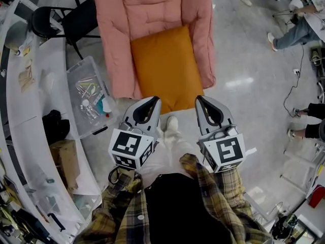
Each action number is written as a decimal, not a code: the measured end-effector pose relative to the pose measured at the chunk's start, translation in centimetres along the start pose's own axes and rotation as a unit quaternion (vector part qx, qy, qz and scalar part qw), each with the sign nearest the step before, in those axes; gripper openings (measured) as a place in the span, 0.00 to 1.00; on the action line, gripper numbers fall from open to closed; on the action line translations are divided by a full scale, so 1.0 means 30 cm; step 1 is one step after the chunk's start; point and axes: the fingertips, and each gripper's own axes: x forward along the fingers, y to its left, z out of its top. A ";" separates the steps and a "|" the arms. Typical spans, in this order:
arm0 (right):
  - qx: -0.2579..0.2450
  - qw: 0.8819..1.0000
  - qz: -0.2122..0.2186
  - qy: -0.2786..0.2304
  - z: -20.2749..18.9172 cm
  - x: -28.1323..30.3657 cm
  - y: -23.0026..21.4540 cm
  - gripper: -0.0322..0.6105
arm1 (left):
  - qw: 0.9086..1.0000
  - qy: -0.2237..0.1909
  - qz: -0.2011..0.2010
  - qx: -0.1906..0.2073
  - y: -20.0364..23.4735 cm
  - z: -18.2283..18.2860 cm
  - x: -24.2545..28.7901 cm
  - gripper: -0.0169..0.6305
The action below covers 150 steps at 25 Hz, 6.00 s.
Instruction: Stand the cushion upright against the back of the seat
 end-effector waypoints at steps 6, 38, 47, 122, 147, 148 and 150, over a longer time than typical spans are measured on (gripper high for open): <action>0.020 1.000 0.011 0.017 -0.079 0.025 -0.022 0.08 | 0.998 0.050 0.002 -0.027 0.026 -0.158 0.055 0.15; 0.077 0.992 0.034 0.097 -0.556 0.342 -0.081 0.08 | 0.937 0.328 0.044 -0.113 0.383 -1.221 0.309 0.48; 0.084 0.989 0.031 0.115 -0.635 0.388 -0.085 0.08 | 0.918 0.370 0.045 -0.135 0.414 -1.436 0.336 0.48; 0.019 0.994 0.085 -0.069 0.138 -0.053 -0.181 0.08 | 0.941 0.179 -0.003 -0.287 0.306 0.055 0.190 0.06; 0.019 0.995 0.093 -0.042 0.392 0.634 -0.269 0.08 | 0.967 0.126 0.074 -0.209 1.025 0.604 0.648 0.07; 0.022 0.995 0.092 -0.041 0.397 0.658 -0.276 0.08 | 0.966 0.124 0.079 -0.211 1.055 0.616 0.668 0.07; 0.027 0.995 0.090 -0.040 0.407 0.703 -0.288 0.08 | 0.965 0.121 0.084 -0.215 1.113 0.638 0.705 0.07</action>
